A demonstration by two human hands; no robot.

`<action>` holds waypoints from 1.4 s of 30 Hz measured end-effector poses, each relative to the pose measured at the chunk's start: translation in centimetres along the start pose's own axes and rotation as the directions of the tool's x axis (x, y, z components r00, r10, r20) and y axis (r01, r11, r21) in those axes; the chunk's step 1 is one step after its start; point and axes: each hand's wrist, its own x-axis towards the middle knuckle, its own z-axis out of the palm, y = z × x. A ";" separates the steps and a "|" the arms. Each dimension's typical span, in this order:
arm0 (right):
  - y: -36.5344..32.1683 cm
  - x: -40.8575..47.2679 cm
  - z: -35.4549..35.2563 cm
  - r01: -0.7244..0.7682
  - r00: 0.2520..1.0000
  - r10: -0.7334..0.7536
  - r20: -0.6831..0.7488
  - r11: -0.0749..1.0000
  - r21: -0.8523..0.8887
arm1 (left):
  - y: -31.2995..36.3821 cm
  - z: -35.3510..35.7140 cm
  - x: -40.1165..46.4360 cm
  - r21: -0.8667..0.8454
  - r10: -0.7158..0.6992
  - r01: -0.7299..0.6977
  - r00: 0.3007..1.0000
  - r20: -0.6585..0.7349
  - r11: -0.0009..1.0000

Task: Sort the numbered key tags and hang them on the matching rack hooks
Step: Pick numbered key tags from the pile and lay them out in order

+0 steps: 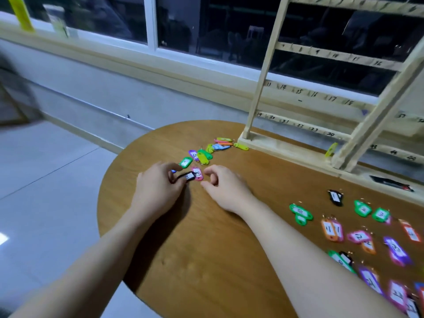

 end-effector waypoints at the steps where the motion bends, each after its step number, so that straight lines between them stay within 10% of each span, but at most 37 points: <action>1: 0.1 0.3 0.2 0.001 1.000 -0.001 -0.016 1.000 -0.021 | -0.1 0.1 0.1 0.013 0.012 -0.012 1.000 -0.004 1.000; 42: -0.4 -0.1 1.5 0.041 0.972 -0.065 -0.228 0.993 -0.110 | -1.2 0.6 0.5 -0.163 -0.138 0.127 0.989 -0.060 0.978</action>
